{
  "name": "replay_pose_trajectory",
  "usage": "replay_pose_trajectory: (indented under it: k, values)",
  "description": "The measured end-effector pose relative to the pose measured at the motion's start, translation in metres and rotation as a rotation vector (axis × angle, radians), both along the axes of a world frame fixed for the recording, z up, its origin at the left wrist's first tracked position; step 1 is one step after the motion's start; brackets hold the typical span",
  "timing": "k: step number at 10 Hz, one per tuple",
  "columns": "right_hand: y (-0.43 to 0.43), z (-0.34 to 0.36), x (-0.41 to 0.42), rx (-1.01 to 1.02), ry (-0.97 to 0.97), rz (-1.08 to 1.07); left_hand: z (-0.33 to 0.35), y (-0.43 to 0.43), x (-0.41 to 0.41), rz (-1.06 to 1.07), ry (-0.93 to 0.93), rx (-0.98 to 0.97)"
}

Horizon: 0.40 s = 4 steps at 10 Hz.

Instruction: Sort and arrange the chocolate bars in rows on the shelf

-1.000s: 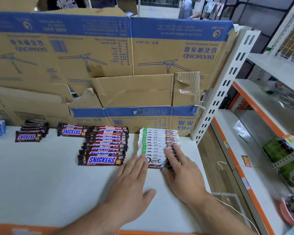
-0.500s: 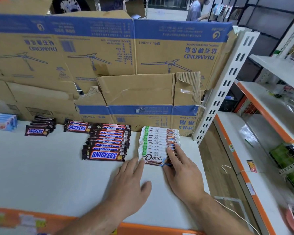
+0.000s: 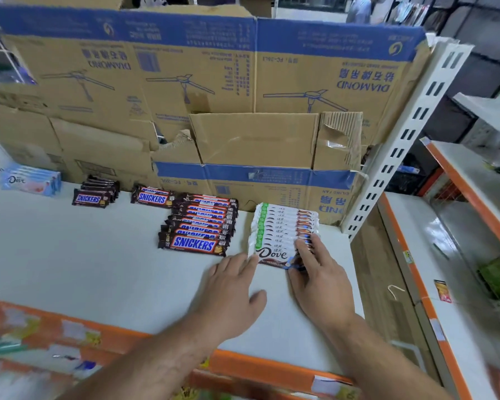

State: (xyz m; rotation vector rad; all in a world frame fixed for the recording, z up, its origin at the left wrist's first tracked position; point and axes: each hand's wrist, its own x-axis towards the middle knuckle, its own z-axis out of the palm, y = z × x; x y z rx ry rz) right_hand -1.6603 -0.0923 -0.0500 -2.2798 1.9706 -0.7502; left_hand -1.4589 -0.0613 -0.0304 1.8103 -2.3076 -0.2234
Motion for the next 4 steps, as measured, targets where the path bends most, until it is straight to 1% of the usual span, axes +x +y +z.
replay_pose_trajectory:
  k: [1, 2, 3, 4]
  values:
    - [0.004, 0.016, 0.002, 0.019, -0.073, -0.020, 0.010, -0.002, 0.008, -0.039, 0.062, 0.052]
    - [0.013, 0.028, 0.010, 0.027, -0.031, -0.084, 0.021, 0.003, 0.024, -0.089, 0.089, 0.111]
    - [0.034, 0.030, 0.028, 0.011, 0.077, -0.152, 0.029, 0.018, 0.049, -0.150, -0.008, 0.129]
    - [0.056, 0.024, 0.054, 0.017, 0.140, -0.143, 0.033, 0.032, 0.076, -0.219, -0.085, 0.151]
